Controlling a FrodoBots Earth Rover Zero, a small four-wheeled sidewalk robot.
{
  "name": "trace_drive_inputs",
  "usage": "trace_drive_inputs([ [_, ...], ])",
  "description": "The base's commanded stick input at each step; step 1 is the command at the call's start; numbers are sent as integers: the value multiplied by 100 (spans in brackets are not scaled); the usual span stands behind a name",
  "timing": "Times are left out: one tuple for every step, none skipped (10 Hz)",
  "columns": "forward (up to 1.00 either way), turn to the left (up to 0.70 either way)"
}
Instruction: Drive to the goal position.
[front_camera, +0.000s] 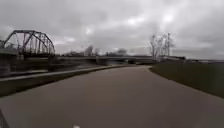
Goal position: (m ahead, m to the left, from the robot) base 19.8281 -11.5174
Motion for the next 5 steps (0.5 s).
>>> trace_drive_inputs([
  [100, 0],
  [100, 0],
  [100, 0],
  [100, 0],
  [100, 0],
])
